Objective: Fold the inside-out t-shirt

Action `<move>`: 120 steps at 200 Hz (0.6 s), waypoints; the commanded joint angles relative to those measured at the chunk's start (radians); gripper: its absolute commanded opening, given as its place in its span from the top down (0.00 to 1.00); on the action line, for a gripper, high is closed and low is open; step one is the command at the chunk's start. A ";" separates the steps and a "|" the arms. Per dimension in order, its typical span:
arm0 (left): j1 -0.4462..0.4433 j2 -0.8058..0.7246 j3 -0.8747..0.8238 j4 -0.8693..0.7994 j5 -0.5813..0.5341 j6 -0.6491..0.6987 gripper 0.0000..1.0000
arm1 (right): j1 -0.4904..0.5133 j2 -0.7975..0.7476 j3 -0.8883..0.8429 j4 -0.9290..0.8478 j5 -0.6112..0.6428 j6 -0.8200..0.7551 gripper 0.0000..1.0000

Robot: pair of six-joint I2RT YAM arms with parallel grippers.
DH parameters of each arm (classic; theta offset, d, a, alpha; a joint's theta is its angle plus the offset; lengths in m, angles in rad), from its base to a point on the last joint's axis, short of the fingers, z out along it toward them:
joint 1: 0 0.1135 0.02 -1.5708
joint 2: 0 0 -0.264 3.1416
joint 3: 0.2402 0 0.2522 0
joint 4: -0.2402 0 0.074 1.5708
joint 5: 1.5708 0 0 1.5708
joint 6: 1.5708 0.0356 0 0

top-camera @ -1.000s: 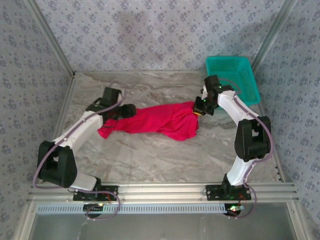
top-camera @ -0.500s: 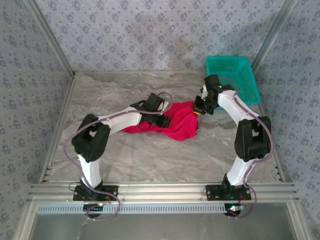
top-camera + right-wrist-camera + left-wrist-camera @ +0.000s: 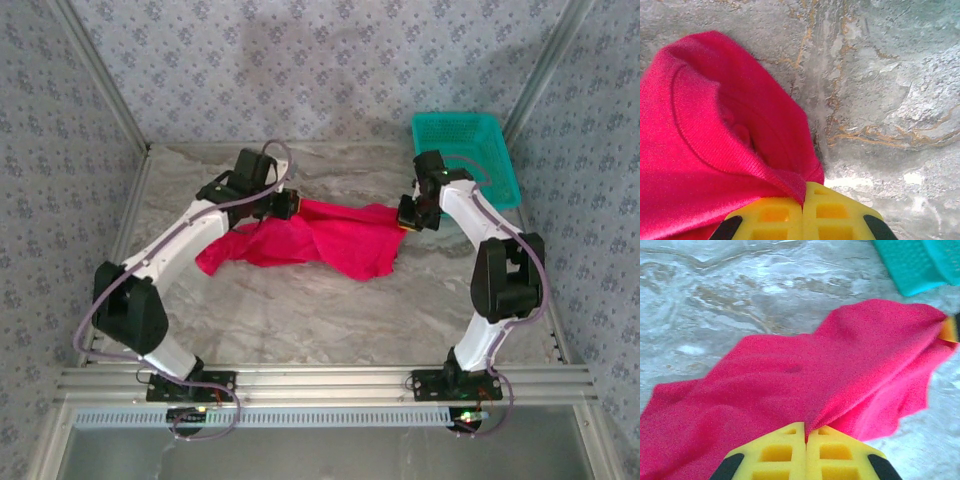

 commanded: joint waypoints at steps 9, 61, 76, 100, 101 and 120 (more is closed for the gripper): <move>0.042 0.020 -0.084 -0.007 0.017 -0.054 1.00 | -0.013 0.045 0.041 -0.103 0.275 0.004 1.00; 0.033 0.074 -0.174 0.161 0.160 -0.191 1.00 | 0.138 -0.062 0.091 -0.132 0.076 -0.021 0.58; 0.033 0.075 -0.182 0.179 0.165 -0.208 1.00 | 0.195 -0.095 0.071 -0.101 0.018 -0.001 0.52; 0.034 0.073 -0.185 0.189 0.165 -0.220 1.00 | 0.282 -0.110 -0.024 0.089 -0.187 0.102 0.46; 0.033 0.073 -0.185 0.189 0.166 -0.220 1.00 | 0.285 -0.108 -0.028 0.102 -0.196 0.108 0.46; 0.033 0.070 -0.183 0.190 0.164 -0.225 1.00 | 0.327 -0.056 -0.080 0.308 -0.324 0.215 0.43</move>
